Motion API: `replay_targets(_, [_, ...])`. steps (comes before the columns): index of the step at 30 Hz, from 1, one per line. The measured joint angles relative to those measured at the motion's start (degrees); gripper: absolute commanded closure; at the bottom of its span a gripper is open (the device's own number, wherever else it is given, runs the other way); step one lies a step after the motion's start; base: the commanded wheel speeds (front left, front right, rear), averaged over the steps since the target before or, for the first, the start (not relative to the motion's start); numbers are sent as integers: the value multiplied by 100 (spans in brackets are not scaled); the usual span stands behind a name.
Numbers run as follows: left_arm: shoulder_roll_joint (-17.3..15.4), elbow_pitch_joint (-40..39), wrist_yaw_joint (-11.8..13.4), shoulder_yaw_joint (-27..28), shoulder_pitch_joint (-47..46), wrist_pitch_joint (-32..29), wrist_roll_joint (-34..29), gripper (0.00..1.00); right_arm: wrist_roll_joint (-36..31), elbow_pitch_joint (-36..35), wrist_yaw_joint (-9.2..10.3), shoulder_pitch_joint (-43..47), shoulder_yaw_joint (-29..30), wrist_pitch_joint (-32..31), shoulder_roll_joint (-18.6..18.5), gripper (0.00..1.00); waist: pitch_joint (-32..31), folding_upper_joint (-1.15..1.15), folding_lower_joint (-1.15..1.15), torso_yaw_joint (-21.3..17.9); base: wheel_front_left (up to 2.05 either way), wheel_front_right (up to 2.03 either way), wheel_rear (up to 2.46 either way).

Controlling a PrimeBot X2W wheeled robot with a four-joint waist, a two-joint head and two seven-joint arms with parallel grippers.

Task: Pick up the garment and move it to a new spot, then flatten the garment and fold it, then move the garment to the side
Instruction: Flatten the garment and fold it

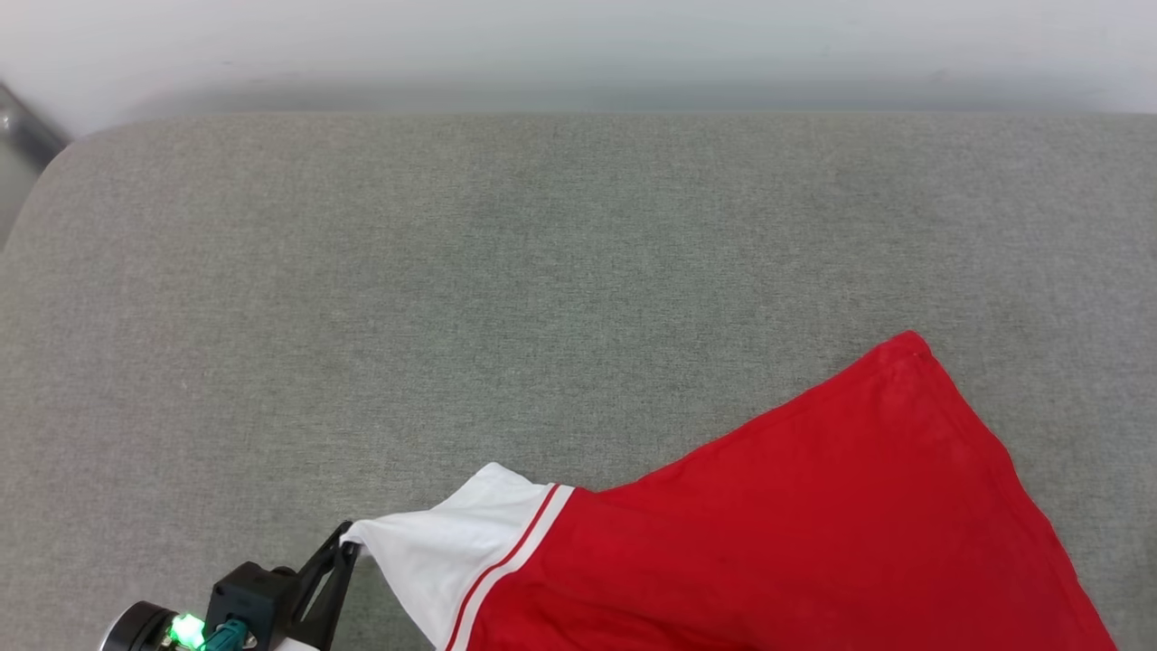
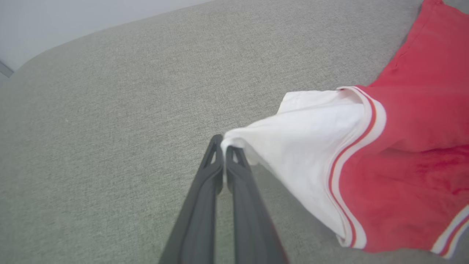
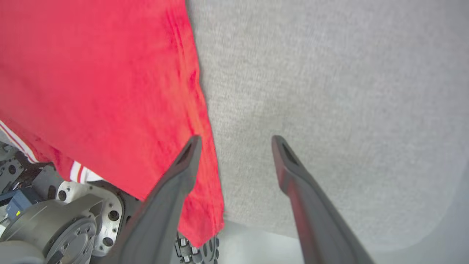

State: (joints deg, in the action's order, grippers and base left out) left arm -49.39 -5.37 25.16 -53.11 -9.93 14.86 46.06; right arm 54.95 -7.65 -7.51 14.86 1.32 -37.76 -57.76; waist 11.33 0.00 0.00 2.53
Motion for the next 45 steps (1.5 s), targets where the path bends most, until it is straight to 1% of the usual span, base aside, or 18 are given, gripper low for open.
replay_targets(3, [52,-5,-27,-27,-31,-9,-32,100,-5,-330,0,-408,234,-124,-187,0,37,0,0,54,0,0,0])
replay_targets(6, [101,-8,-59,-42,-138,-15,-80,100,-7,-572,0,-949,297,-347,-339,0,119,0,0,125,0,0,0])
replay_targets(9, [141,0,-105,-73,-253,-54,-151,100,-53,-748,0,-1552,49,-704,-469,0,220,0,0,226,0,0,0])
replay_targets(13, [212,14,-151,-105,-432,-74,-232,100,-226,-827,0,-2419,-579,-1256,-556,0,374,0,0,388,0,0,0])
replay_targets(16, [298,34,-190,-142,-533,-81,-315,100,-396,-710,0,-3150,-1135,-1659,-433,0,510,0,0,511,0,0,0])
replay_targets(20, [415,52,-242,-188,-712,-100,-424,100,-688,-334,0,-4031,-1876,-2199,-105,0,711,0,0,669,0,0,0])
replay_targets(23, [524,70,-258,-207,-845,-108,-482,100,-862,15,0,-4542,-2308,-2438,153,0,871,0,0,796,0,0,0])
replay_targets(27, [615,105,-279,-210,-938,-108,-514,100,-1023,447,0,-5029,-2687,-2518,394,0,1094,0,1,927,0,0,0])
replay_targets(31, [682,151,-297,-201,-1018,-98,-550,100,-1083,794,0,-5206,-3111,-2520,516,0,1288,0,0,1033,0,0,0])
replay_targets(33, [709,174,-298,-192,-1034,-88,-552,100,-1085,898,0,-5228,-3310,-2465,550,0,1370,0,1,1063,0,0,0])
replay_targets(38, [787,249,-331,-186,-1051,-73,-556,100,-1000,1034,0,-5355,-3585,-2324,523,0,1463,0,1,1063,0,0,0])
replay_targets(39, [790,270,-332,-183,-1053,-73,-555,100,-984,1046,0,-5378,-3631,-2276,520,52,1457,0,0,1047,0,0,0])
replay_targets(40, [792,293,-345,-183,-1054,-67,-555,100,-960,1067,0,-5398,-3675,-2214,520,100,1445,0,1,1030,0,0,0])
replay_targets(45, [808,401,-374,-159,-1053,-55,-516,100,-901,1187,0,-5462,-3819,-1681,593,100,1242,0,1,936,0,0,0])
